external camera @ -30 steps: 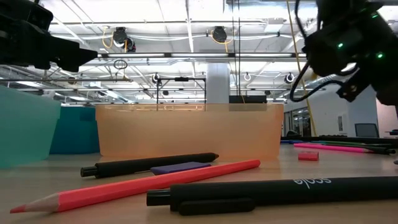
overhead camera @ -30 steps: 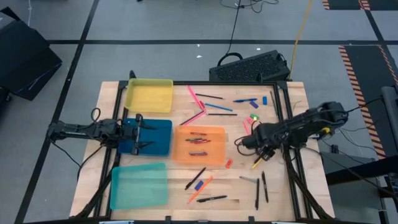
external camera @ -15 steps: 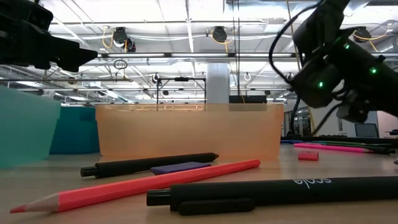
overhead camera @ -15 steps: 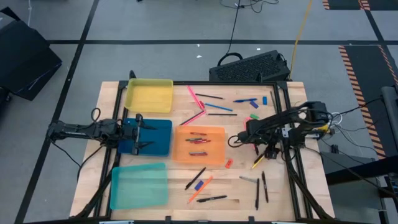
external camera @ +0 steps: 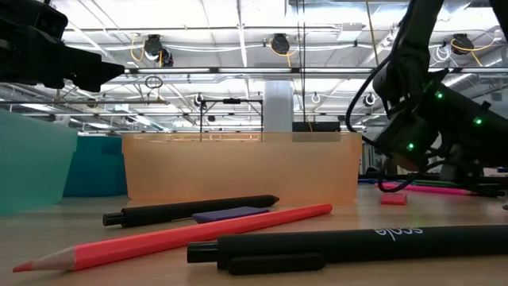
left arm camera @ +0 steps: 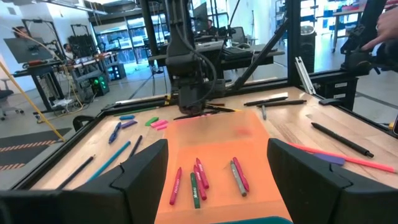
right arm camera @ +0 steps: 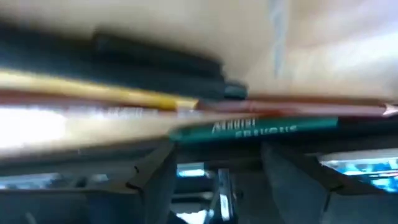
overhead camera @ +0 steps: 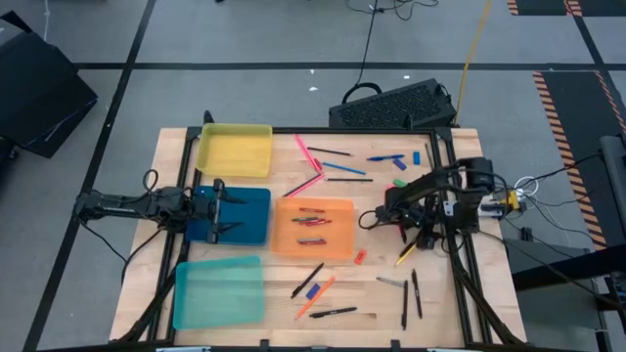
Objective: Sort crayons/erasers/pens/pencils in bins
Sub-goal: Put the green crayon into the orange bin
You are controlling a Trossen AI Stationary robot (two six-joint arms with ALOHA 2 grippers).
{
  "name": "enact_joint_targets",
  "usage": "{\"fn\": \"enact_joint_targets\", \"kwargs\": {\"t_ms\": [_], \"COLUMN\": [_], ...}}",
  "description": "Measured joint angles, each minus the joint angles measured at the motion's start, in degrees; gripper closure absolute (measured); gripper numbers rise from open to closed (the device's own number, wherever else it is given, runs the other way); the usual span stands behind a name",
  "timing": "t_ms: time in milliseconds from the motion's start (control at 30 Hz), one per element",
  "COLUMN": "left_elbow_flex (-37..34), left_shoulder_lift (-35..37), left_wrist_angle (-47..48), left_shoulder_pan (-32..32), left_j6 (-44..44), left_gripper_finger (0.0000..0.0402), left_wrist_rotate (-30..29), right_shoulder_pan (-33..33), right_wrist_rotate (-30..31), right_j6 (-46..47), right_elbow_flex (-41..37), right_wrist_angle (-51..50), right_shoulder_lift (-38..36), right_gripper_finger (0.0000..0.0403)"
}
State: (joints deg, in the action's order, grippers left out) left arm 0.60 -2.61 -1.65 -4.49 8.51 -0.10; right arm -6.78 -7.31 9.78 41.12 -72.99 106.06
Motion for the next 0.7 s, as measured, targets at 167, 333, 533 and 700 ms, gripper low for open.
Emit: {"fn": "enact_joint_targets", "kwargs": {"t_ms": [167, 333, 533, 700], "left_elbow_flex": [0.0, 0.0, 0.0, 0.0], "left_shoulder_lift": [0.0, 0.0, 0.0, 0.0], "left_wrist_angle": [0.02, 0.02, 0.04, 0.02], "left_shoulder_pan": [0.01, 0.0, 0.01, 0.02], "left_j6": [0.0, 0.0, 0.0, 0.0], "left_gripper_finger": [0.0128, 0.0128, 0.0128, 0.0128], "left_wrist_rotate": [0.0, -0.02, -0.01, -0.02], "right_shoulder_pan": [-1.84, -1.66, 0.57, 1.68], "right_wrist_rotate": [-1.64, -5.44, -6.36, -6.46], "right_j6": [3.79, 4.37, 4.24, 5.88], "right_elbow_flex": [-3.48, -3.78, -1.44, -0.13], "right_wrist_angle": [3.82, 5.71, 7.06, 7.77], "right_shoulder_lift": [-0.01, -0.05, -1.79, -4.23], "right_gripper_finger": [0.023, 0.0268, 0.0288, 0.0289]}}
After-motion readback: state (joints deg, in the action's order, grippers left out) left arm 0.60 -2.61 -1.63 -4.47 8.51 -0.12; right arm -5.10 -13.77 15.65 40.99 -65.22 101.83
